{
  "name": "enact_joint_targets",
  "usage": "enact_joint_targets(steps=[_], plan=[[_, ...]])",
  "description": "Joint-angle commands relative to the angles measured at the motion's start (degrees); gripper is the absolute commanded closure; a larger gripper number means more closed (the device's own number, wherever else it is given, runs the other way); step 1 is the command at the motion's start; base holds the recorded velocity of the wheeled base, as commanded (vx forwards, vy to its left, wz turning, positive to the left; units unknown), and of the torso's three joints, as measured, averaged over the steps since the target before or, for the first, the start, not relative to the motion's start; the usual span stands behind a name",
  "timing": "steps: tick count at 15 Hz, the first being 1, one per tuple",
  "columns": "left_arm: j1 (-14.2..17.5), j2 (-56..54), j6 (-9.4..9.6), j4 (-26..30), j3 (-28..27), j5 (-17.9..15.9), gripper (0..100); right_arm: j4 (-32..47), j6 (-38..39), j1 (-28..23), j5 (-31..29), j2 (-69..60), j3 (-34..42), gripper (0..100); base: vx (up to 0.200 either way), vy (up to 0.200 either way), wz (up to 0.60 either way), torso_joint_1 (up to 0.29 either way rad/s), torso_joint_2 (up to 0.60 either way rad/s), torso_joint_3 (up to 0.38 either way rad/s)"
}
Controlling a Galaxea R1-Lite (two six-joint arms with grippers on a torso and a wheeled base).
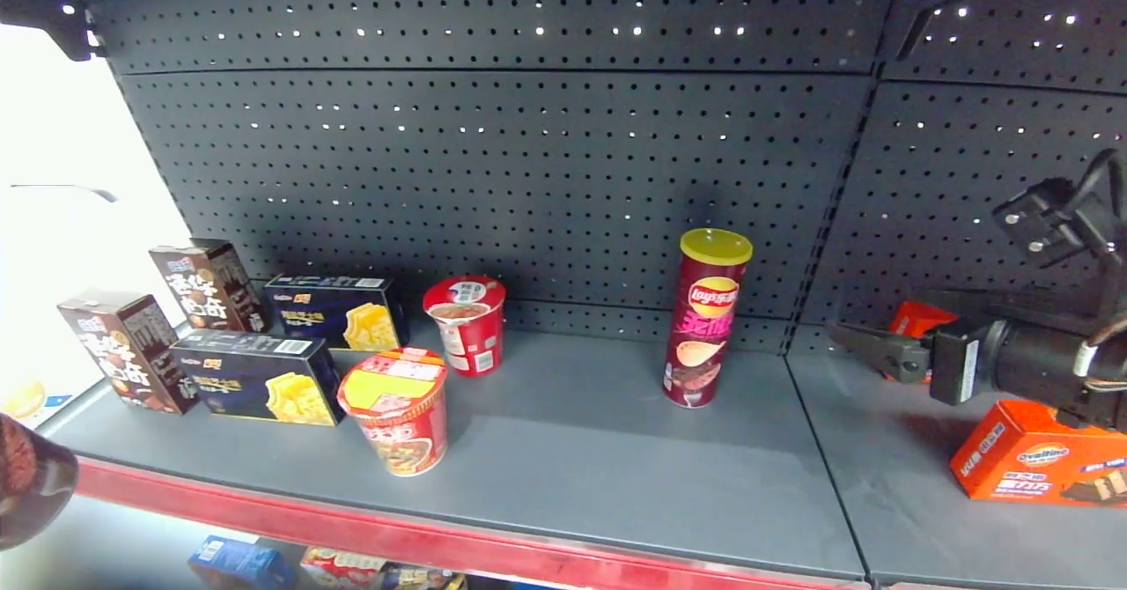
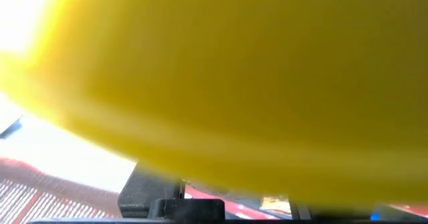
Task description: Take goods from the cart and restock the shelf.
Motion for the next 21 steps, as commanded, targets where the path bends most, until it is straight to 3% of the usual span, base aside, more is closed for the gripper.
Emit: enact_joint_targets(steps=[1,5,8,13,21], plan=[[-0.1,0.0,-0.24,-0.2,0.5,-0.2,100,-5.1,0.5,-0.6,2.5,6.4,0.5,0,0.000,0.000,0.00,0.000,0.00,0.000],[0.0,-1.4,-0.50,-0.4,2.8,-2.2,100,-19.3,0.2,-5.3,6.2,17.5,-0.2,0,0.000,0.000,0.00,0.000,0.00,0.000],[0.1,-3.3,-0.50,-0.3,5.0,-2.1,100,-19.9,0.2,-6.0,13.6,18.2,-0.2,0,0.000,0.000,0.00,0.000,0.00,0.000],[0.1,-3.9,-0.50,-0.3,6.7,-2.1,100,-23.3,0.2,-6.9,20.2,20.8,0.9,0,0.000,0.000,0.00,0.000,0.00,0.000],[0.1,-6.5,-0.59,-0.2,9.6,-2.1,100,-37.2,-1.3,-12.1,36.1,33.6,2.2,0,0.000,0.000,0.00,0.000,0.00,0.000]])
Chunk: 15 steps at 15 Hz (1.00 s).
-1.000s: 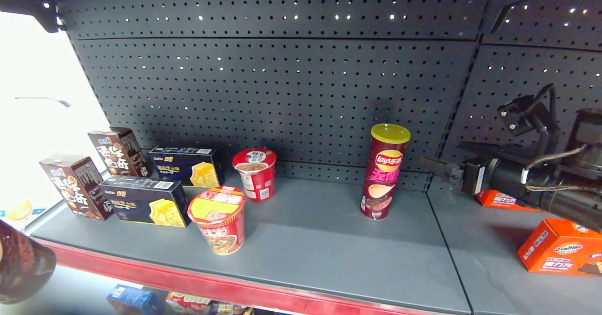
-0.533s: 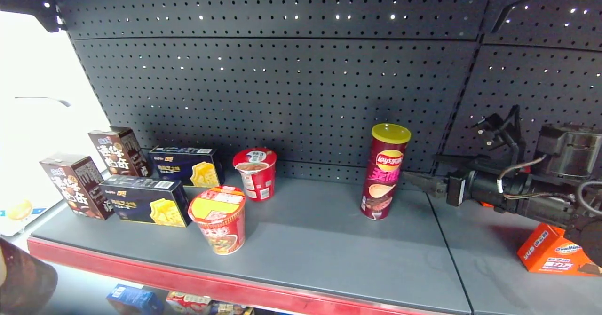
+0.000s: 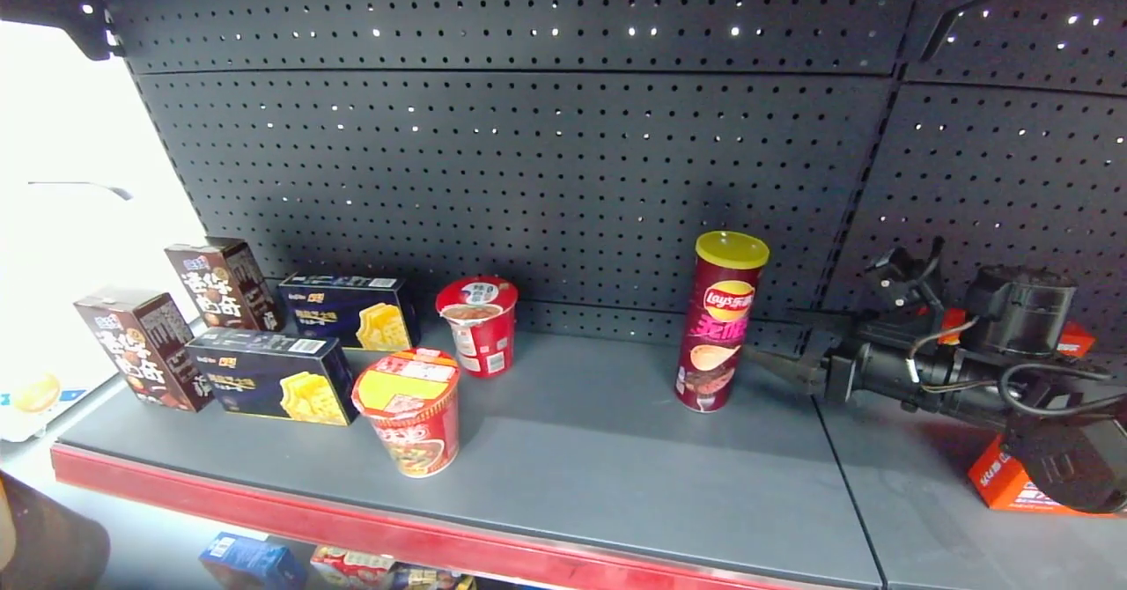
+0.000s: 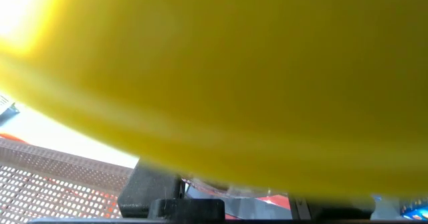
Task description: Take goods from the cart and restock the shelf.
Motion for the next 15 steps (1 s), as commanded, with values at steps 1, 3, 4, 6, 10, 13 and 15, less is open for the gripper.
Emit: enact_joint_targets(steps=[1,3,4,6,10,13,15], plan=[[0.0,-0.2,-0.02,0.0,0.2,0.0,100,-2.1,-0.8,-1.1,1.9,5.1,-0.3,0,0.000,0.000,0.00,0.000,0.00,0.000],[0.0,-0.2,-0.02,0.0,0.5,0.0,100,-2.5,-0.8,-0.6,2.0,6.2,-0.9,0,0.000,0.000,0.00,0.000,0.00,0.000],[0.0,-0.2,-0.02,-0.1,1.0,0.0,100,-2.5,-0.8,-0.5,2.0,6.6,-1.0,0,0.000,0.000,0.00,0.000,0.00,0.000],[0.1,-0.2,-0.02,-0.1,1.8,0.1,100,-2.7,-0.8,-0.2,2.0,7.5,-1.3,0,0.000,0.000,0.00,0.000,0.00,0.000],[0.1,-0.2,-0.46,-0.1,3.2,0.1,100,-2.5,-0.8,1.3,2.0,9.1,-3.6,0,0.000,0.000,0.00,0.000,0.00,0.000],[0.1,-0.7,-1.51,-0.1,4.2,0.4,100,-2.7,-0.8,3.0,1.9,10.7,-4.1,0,0.000,0.000,0.00,0.000,0.00,0.000],[0.1,-0.9,-1.51,-0.1,4.3,0.4,100,-2.9,-0.8,3.4,1.9,12.1,-4.8,0,0.000,0.000,0.00,0.000,0.00,0.000]])
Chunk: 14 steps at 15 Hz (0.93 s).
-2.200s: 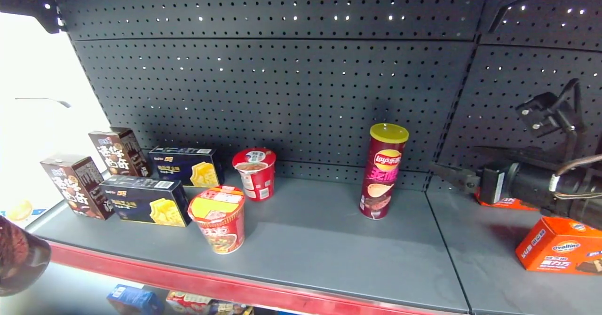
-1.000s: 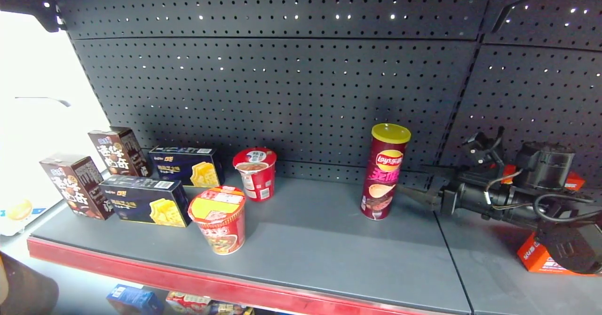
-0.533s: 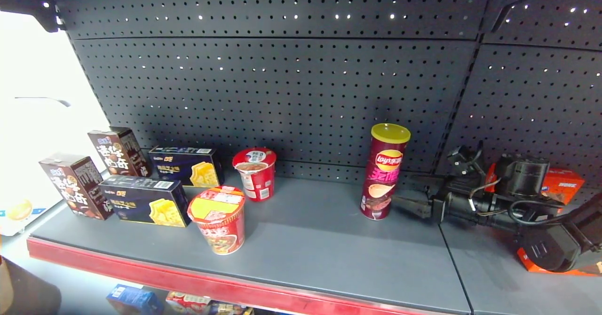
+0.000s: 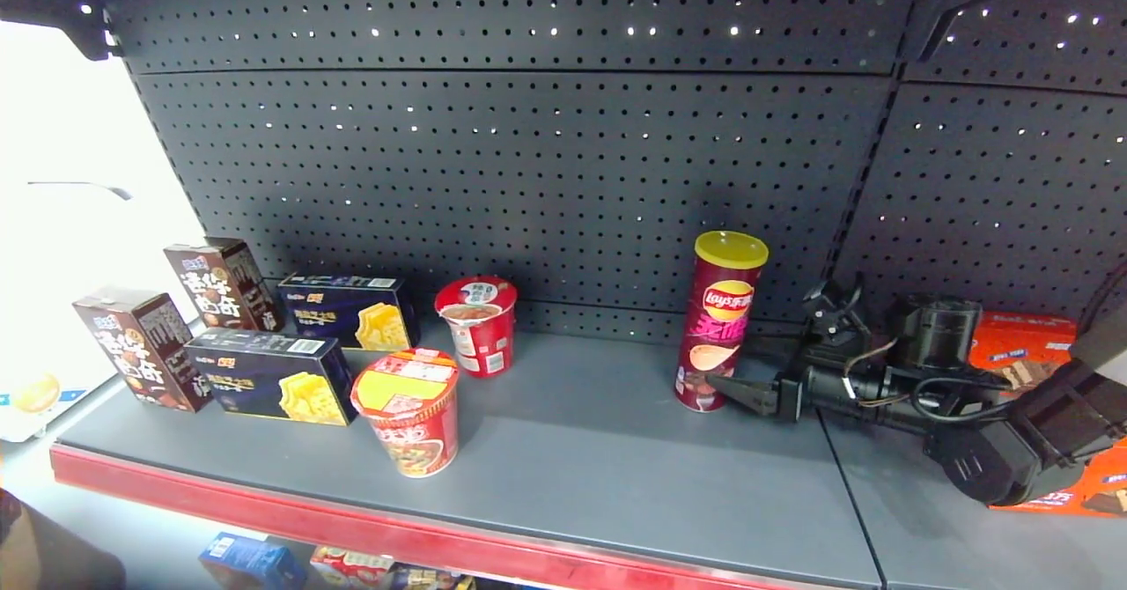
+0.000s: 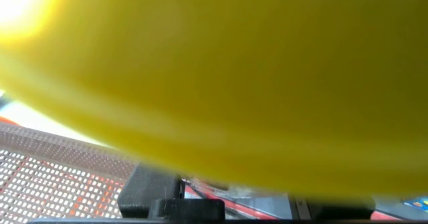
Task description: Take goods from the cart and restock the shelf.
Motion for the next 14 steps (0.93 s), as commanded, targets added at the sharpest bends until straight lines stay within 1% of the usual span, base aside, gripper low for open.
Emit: enact_joint_targets(steps=[1,4,11,12,14], plan=[[0.0,-0.4,0.01,0.0,0.2,0.0,100,-0.6,0.0,0.9,0.0,2.0,-0.8,0,0.000,0.000,0.00,0.000,0.00,0.000],[0.0,-0.5,0.01,0.0,0.2,-0.1,100,-1.2,0.0,1.6,-0.1,4.3,-2.6,0,0.000,0.000,0.00,0.000,0.00,0.000],[0.0,-0.6,0.01,0.3,0.3,-0.1,100,-1.2,0.1,2.1,-0.3,10.1,-10.0,0,0.000,0.000,0.00,0.000,0.00,0.000],[0.0,-0.6,0.01,0.3,0.3,0.0,100,-1.3,0.1,2.1,-0.3,10.5,-10.5,100,0.000,0.000,0.00,0.000,0.00,0.000],[0.0,-0.6,0.01,0.3,0.9,0.0,100,-2.0,0.1,2.3,-0.3,10.6,-10.3,100,0.000,0.000,0.00,0.000,0.00,0.000]])
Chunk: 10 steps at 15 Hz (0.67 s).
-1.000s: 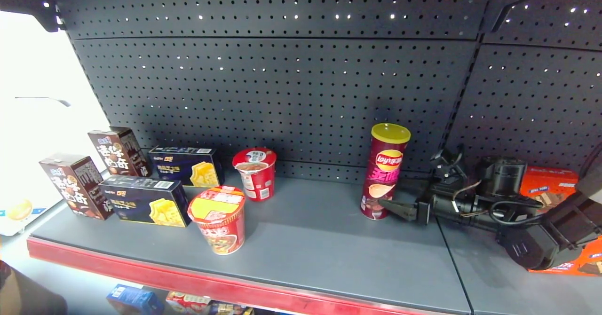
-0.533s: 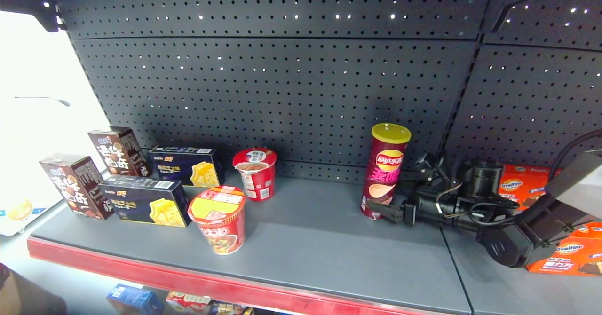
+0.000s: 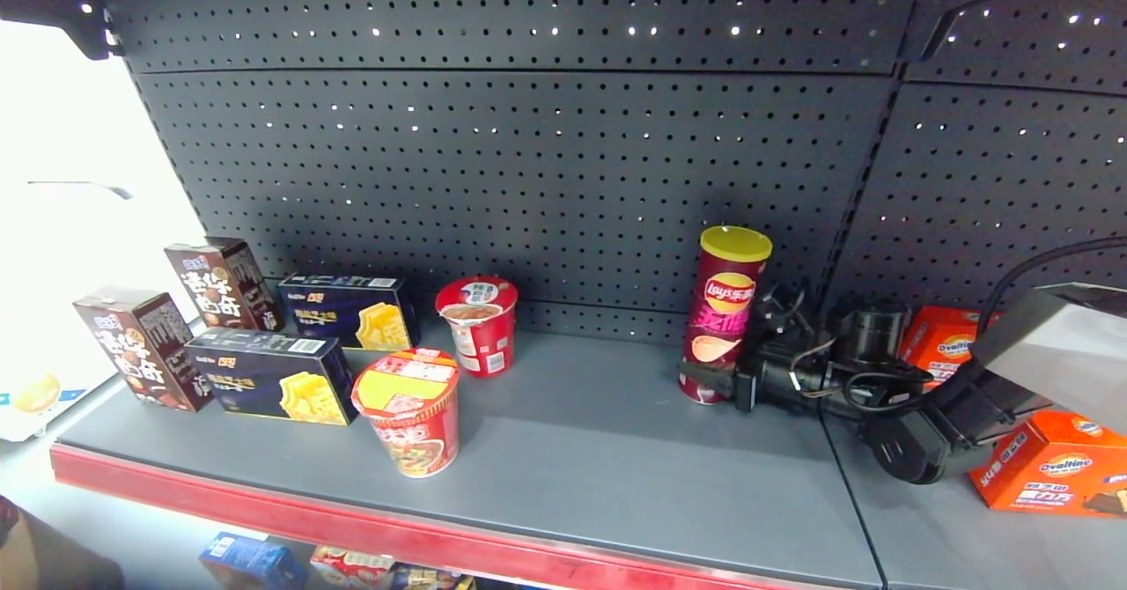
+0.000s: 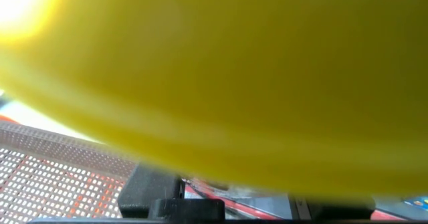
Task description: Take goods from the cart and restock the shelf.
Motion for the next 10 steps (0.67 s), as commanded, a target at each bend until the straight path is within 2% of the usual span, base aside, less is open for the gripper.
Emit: enact_joint_targets(steps=[1,4,10], plan=[[0.1,0.0,-0.01,-0.1,0.9,0.0,100,-0.2,0.0,0.1,0.0,0.5,0.1,100,0.000,0.000,0.00,0.000,0.00,0.000],[0.1,-1.2,-0.01,-0.1,3.0,0.0,100,-2.8,0.0,0.1,0.0,-0.8,1.9,100,0.000,0.000,0.00,0.000,0.00,0.000],[0.3,-5.0,-0.01,0.0,5.5,0.2,100,-4.0,-0.1,2.1,0.0,-14.7,15.6,100,0.000,0.000,0.00,0.000,0.00,0.000]])
